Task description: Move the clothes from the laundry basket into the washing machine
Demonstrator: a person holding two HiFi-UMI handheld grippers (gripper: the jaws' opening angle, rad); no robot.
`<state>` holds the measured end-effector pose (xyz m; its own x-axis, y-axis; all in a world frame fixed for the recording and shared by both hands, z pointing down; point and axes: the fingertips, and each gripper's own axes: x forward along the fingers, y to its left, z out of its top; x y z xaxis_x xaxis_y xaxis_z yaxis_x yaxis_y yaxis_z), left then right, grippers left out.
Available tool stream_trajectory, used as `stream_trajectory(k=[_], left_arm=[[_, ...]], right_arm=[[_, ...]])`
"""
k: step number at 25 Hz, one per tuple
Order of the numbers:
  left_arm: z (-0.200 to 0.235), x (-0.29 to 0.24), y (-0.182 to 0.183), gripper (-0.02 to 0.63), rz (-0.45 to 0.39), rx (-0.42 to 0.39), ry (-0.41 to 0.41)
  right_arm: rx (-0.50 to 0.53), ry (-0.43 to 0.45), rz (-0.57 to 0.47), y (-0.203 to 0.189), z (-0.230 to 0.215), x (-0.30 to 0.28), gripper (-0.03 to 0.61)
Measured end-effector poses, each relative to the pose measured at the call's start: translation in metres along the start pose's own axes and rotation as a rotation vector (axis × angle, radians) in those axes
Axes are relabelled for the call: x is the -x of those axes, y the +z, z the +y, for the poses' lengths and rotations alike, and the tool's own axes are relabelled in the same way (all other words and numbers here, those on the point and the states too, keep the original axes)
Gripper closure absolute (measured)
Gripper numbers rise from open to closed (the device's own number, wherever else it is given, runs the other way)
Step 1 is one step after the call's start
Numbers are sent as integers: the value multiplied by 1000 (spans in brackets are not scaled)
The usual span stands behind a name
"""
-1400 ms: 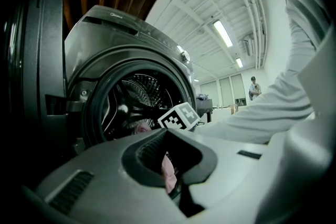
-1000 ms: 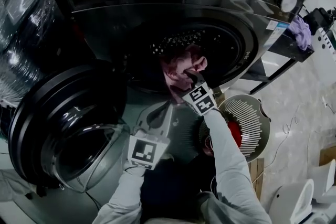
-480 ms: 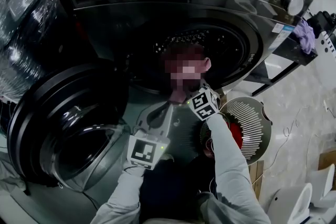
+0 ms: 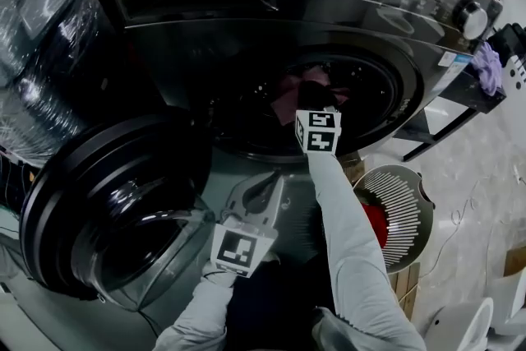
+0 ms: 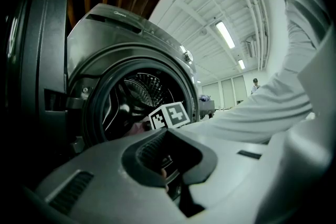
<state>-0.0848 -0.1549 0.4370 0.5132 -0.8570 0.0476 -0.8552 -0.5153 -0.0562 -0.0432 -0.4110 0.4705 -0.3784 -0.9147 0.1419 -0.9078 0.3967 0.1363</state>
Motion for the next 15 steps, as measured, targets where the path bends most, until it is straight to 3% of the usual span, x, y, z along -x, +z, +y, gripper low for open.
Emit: stream_trajectory(k=[2, 3, 5, 15], left_arm=[[1, 0, 0, 594, 0, -20, -5], [2, 0, 0, 594, 0, -30, -8], [3, -1, 2, 594, -9, -39, -8], [-4, 1, 24, 594, -34, 28, 5]], right_arm=[[-46, 31, 76, -12, 3, -9, 506], [-50, 53, 90, -16, 7, -8, 424], [-42, 81, 79, -18, 13, 0, 370], [18, 121, -15, 13, 10, 63, 344]])
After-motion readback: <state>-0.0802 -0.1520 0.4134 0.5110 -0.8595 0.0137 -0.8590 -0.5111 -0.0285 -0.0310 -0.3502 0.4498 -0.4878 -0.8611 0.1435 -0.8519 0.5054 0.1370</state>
